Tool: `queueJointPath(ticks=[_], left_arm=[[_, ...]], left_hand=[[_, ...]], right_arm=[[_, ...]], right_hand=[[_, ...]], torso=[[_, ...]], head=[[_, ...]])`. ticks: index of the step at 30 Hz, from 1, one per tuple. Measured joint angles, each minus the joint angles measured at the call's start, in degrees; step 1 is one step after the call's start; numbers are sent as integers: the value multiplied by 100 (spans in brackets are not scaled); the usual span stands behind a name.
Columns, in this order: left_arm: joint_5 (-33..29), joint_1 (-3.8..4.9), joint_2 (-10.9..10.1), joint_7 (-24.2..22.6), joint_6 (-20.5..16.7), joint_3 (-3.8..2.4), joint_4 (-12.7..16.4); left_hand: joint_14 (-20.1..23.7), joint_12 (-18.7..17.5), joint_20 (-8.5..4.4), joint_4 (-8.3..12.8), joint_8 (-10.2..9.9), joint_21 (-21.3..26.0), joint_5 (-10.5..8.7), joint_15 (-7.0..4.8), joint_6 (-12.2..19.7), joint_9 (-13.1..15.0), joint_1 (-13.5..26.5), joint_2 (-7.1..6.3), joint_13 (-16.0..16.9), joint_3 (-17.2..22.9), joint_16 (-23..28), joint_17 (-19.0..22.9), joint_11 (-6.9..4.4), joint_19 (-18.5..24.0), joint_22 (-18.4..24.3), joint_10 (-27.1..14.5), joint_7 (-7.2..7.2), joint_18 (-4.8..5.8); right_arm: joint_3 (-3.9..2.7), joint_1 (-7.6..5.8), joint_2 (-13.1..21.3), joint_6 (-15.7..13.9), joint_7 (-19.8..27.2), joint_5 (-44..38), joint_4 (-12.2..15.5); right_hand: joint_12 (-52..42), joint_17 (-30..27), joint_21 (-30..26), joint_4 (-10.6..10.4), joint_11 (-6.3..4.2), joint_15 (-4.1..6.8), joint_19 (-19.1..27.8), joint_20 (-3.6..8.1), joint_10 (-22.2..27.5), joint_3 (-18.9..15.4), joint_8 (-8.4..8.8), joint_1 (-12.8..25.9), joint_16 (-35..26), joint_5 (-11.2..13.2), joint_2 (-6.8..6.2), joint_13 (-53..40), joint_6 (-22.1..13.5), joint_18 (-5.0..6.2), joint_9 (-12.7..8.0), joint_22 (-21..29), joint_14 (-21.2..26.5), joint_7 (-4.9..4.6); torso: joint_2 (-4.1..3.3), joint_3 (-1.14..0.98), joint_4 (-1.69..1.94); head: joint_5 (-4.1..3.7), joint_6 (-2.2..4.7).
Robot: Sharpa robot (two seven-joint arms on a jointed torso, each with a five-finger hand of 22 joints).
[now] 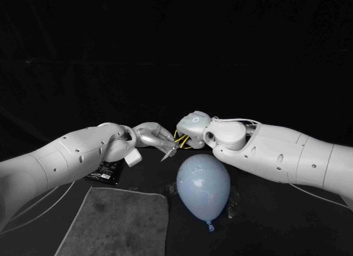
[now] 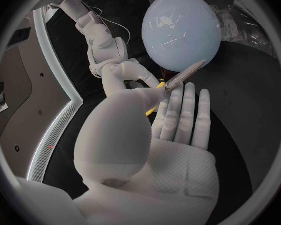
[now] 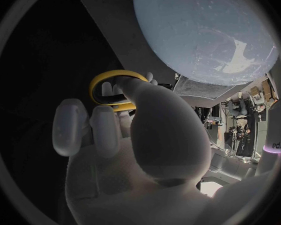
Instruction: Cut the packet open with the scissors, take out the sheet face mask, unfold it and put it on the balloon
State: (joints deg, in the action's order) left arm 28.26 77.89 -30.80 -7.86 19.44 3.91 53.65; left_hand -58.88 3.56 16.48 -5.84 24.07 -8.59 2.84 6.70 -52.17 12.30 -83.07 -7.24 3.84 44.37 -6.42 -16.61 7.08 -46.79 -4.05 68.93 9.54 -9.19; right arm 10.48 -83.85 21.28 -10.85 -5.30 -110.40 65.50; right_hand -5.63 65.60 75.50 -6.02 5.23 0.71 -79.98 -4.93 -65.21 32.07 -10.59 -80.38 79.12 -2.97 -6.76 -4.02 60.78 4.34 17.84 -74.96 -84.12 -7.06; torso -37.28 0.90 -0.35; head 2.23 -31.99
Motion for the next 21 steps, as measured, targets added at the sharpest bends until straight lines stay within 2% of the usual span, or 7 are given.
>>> queueJointPath(ticks=[7,10,16,17,18,19,21], left_arm=[[-105,30,-42,35,0,1,28],[-146,36,-53,45,-2,1,39],[-301,49,-54,71,-62,3,52],[-354,53,-51,71,-91,3,53],[-399,57,-48,71,-119,3,54],[-446,62,-47,71,-149,3,53],[-562,72,-48,71,-230,-2,47]], left_hand=[[0,0,0,-15,-10,0,-1,1,2,0,1,0,0,16,22,-7,1,0,0,0,2,0],[0,0,0,-15,-9,0,-7,1,10,0,0,0,0,16,22,-7,1,0,1,0,10,1],[30,0,0,-40,24,0,-21,47,72,1,168,87,-4,40,79,-17,60,0,1,-57,71,5],[81,-1,0,-95,29,0,-20,83,142,293,290,60,-19,-14,115,-17,124,0,5,-143,108,37],[136,-1,13,-207,-12,0,-16,95,234,1218,399,8,-27,-120,141,-16,158,13,11,-273,142,38],[197,-1,28,-308,-110,29,36,136,365,1580,526,-108,-34,-304,171,-13,216,42,20,-431,211,37],[323,-1,22,-514,-349,121,15,193,587,1664,789,-291,-31,-677,221,2,284,213,38,-750,234,38]], right_arm=[[1,17,-1,-36,75,89,-70],[2,22,0,-52,76,118,-80],[4,35,22,-80,12,181,-86],[4,39,29,-90,-15,200,-85],[5,44,36,-101,-35,217,-76],[5,50,43,-114,-60,234,-63],[5,63,57,-140,-114,274,-38]], right_hand=[[-79,-1,268,55,53,8,-154,15,-60,211,-362,152,45,0,152,-41,-100,-1,522,0,6,69],[-304,-1,334,91,53,132,-213,73,-60,253,-448,168,45,0,168,-184,-197,-84,690,1,18,127],[-1060,-14,362,104,53,274,-250,176,-59,307,-720,303,45,0,302,-1040,-342,-86,1093,4,16,205],[-1131,8,390,120,53,280,-265,191,-59,322,-775,384,69,0,383,-1778,-382,-87,1160,5,10,228],[-1217,103,436,121,54,280,-292,219,-59,324,-834,447,128,2,446,-2890,-448,-87,1239,6,9,243],[-1306,280,497,142,54,280,-318,244,-58,346,-883,500,217,3,497,-3611,-489,-88,1309,6,9,241],[-1423,603,601,208,55,281,-359,262,-58,413,-977,576,377,25,534,-4535,-532,-88,1420,6,9,256]], torso=[[1,-1,-2],[3,0,-4],[7,0,-6],[8,1,-6],[8,0,-6],[9,0,-6],[9,-1,-6]], head=[[4,1],[9,2],[11,15],[11,17],[12,21],[13,24],[13,26]])
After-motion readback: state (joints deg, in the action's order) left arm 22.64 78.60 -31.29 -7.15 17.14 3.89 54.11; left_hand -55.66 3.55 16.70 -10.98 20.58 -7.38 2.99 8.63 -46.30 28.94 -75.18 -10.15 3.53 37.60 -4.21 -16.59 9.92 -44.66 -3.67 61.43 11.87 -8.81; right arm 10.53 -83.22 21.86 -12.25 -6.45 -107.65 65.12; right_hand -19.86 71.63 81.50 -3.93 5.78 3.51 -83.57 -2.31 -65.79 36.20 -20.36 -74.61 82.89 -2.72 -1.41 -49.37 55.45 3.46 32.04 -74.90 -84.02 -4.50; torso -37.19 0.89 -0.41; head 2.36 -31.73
